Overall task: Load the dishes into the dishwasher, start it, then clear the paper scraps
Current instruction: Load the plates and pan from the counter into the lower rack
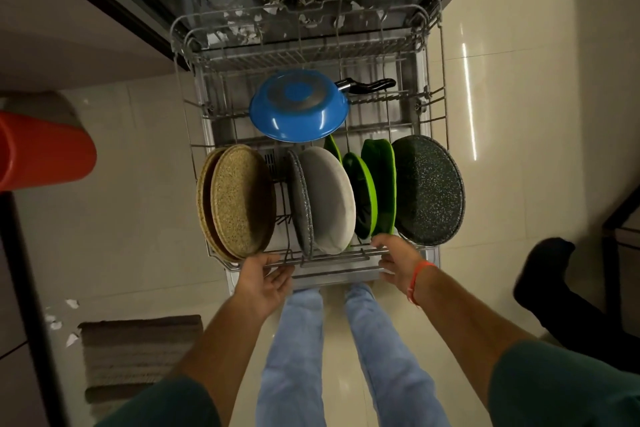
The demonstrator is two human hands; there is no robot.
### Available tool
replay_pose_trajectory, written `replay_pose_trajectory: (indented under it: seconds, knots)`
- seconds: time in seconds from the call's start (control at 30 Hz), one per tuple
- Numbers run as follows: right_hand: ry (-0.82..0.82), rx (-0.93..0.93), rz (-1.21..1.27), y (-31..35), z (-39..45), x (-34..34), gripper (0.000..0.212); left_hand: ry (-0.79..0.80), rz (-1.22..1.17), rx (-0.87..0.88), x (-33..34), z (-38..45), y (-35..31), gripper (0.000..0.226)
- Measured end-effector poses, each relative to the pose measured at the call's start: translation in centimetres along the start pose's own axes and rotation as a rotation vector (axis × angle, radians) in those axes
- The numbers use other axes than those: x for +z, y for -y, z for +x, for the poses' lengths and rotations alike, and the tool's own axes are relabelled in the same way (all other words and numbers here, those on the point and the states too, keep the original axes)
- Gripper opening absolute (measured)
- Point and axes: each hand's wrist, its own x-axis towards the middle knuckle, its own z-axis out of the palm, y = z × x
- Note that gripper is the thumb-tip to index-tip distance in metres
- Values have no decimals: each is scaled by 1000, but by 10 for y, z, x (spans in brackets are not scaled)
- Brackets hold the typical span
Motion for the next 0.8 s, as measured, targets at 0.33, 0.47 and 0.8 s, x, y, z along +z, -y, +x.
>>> replay_pose_trajectory:
  seconds: [0.33,0.47,0.8]
  knots:
    - [41,-120,231,43,-1,11,39,57,67,71,34,-11,-41,12]
    - [70,-157,216,80,-1,15,28,94,109,115,52,-12,-71,9]
    - [120,-318,130,169,-5,23,22,148,228,245,107,-30,-148,7]
